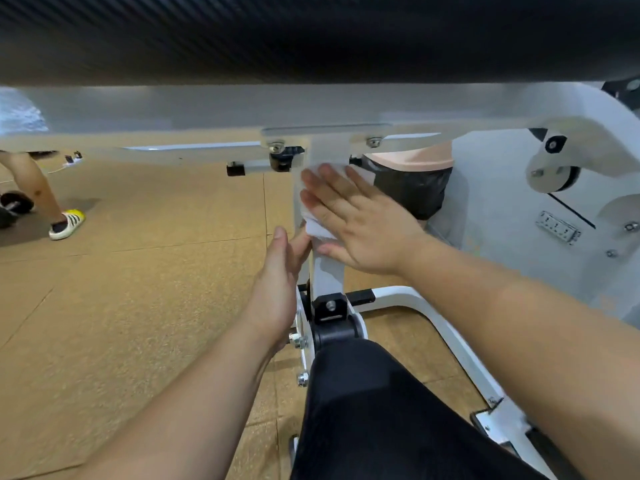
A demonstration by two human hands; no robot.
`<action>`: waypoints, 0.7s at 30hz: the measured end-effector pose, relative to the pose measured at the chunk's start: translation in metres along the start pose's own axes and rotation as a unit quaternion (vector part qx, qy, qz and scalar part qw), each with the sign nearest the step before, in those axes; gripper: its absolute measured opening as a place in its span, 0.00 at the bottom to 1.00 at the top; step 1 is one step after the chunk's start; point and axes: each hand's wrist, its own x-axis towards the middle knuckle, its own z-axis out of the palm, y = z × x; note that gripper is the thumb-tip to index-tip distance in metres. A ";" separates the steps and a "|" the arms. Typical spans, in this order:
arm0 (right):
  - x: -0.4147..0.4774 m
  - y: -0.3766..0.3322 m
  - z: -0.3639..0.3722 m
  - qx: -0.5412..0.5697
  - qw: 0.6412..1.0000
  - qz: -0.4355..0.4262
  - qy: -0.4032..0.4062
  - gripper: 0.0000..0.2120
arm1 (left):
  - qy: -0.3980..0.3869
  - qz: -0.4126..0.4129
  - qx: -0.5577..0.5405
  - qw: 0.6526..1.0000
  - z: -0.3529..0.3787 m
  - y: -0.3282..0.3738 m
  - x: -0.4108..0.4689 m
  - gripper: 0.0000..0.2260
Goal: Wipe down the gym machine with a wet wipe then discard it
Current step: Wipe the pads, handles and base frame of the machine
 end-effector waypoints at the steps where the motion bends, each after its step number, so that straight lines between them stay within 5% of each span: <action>1: 0.005 0.012 -0.005 -0.007 1.000 -0.025 -0.001 0.40 | -0.002 -0.002 -0.006 1.000 -0.001 0.000 0.000 0.29; 9: 0.001 -0.007 0.001 0.030 0.998 0.048 0.000 0.48 | -0.028 -0.017 -0.036 0.999 -0.019 0.001 0.002 0.31; 14: -0.046 -0.038 0.025 0.053 0.996 -0.023 -0.068 0.43 | 0.059 -0.013 -0.034 0.998 -0.014 -0.013 -0.016 0.27; 18: -0.039 -0.008 0.012 0.026 0.992 -0.098 -0.078 0.40 | 0.057 -0.071 0.030 0.995 -0.017 -0.039 -0.033 0.27; 21: -0.023 0.010 0.001 -0.008 0.997 -0.065 -0.049 0.40 | 0.024 -0.125 0.065 0.990 -0.020 -0.062 -0.038 0.33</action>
